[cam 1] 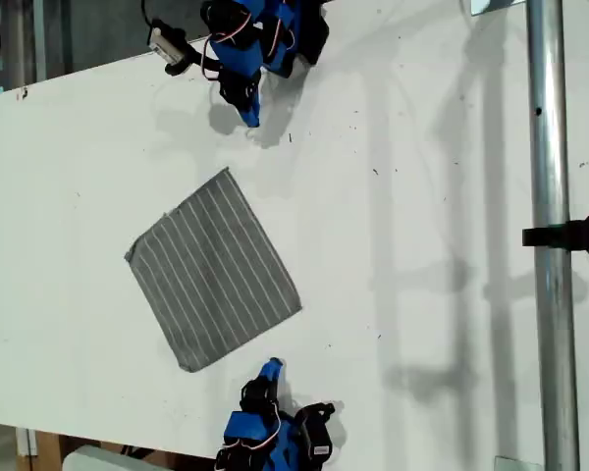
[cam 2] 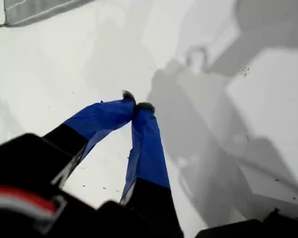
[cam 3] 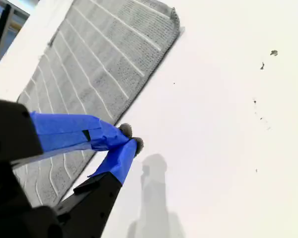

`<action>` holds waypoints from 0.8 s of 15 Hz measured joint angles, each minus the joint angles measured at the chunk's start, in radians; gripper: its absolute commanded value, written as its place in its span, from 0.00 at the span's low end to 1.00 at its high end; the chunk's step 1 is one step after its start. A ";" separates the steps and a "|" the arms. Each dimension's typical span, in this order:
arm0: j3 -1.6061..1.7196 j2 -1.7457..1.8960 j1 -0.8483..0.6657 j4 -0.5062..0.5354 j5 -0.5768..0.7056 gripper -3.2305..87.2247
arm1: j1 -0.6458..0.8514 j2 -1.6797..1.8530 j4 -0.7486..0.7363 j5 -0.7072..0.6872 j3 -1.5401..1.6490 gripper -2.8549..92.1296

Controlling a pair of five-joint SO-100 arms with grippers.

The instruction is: Grasp corners of a towel and fold twice.

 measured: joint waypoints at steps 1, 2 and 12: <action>0.000 0.000 0.014 -0.003 -0.031 0.00 | -0.026 0.000 -0.012 0.000 -0.002 0.03; -0.011 0.000 0.035 -0.012 -0.054 0.00 | -0.044 -0.002 -0.023 0.000 -0.006 0.03; -0.894 -1.049 0.094 0.040 -0.150 0.00 | 0.103 -0.931 -0.135 -0.627 -0.833 0.03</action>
